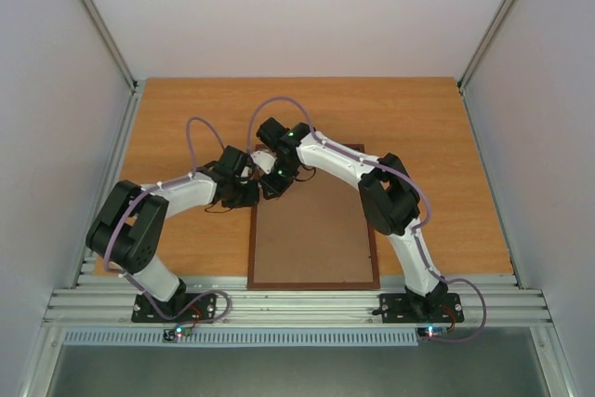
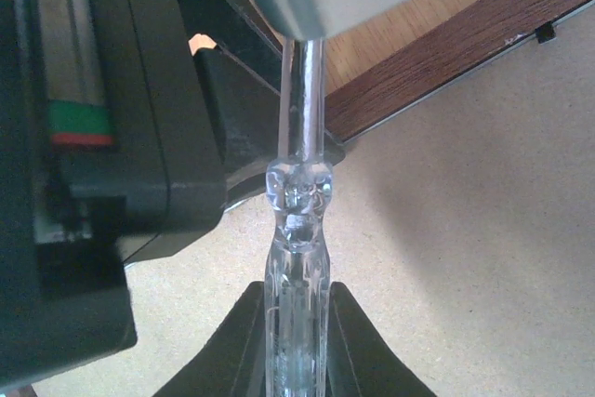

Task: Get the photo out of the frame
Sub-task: Release the photo frame item from the photo frame.

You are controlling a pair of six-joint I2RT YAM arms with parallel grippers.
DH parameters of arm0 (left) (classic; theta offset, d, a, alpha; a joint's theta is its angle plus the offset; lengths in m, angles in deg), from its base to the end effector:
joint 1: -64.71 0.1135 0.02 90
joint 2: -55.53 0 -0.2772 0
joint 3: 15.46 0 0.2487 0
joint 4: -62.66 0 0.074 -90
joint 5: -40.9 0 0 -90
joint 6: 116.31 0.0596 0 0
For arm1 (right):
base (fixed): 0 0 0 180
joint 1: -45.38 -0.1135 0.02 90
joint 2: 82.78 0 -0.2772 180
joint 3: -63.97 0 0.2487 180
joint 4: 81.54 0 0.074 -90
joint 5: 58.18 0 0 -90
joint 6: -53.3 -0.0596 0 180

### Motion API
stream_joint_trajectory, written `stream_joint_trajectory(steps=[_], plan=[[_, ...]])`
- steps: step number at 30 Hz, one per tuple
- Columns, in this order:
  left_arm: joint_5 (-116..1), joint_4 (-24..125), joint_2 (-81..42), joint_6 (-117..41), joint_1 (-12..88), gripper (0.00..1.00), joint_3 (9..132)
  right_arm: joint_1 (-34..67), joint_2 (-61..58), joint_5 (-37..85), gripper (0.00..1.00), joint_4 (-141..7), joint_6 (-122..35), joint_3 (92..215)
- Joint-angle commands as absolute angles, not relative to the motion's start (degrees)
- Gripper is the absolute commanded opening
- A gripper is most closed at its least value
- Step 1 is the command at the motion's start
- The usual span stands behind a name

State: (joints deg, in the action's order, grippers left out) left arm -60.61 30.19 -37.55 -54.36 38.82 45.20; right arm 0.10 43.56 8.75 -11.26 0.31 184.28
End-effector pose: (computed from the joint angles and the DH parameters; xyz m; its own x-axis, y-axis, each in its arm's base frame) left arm 0.2656 -0.1421 0.1371 -0.9559 -0.0482 -0.2895 0.0618 0.9313 -0.3590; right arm 0.3085 0.3448 0.1855 -0.1131 -0.9013 -0.4182 -0.9857 0.0488 0.1616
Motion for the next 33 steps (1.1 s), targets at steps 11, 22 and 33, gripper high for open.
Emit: stream_joint_trajectory(steps=[11,22,33], plan=[[-64.8,35.9,-30.9,-56.6,41.8,0.27,40.5,-0.1,39.8,16.1,0.01,-9.0,4.1,180.5],[-66.4,36.9,-33.3,-57.1,43.9,0.34,42.1,1.1,46.0,21.1,0.01,-4.4,2.9,185.1],[-68.1,37.3,-39.6,-56.2,44.6,0.24,45.6,1.4,50.9,23.6,0.01,-1.1,2.1,190.3]])
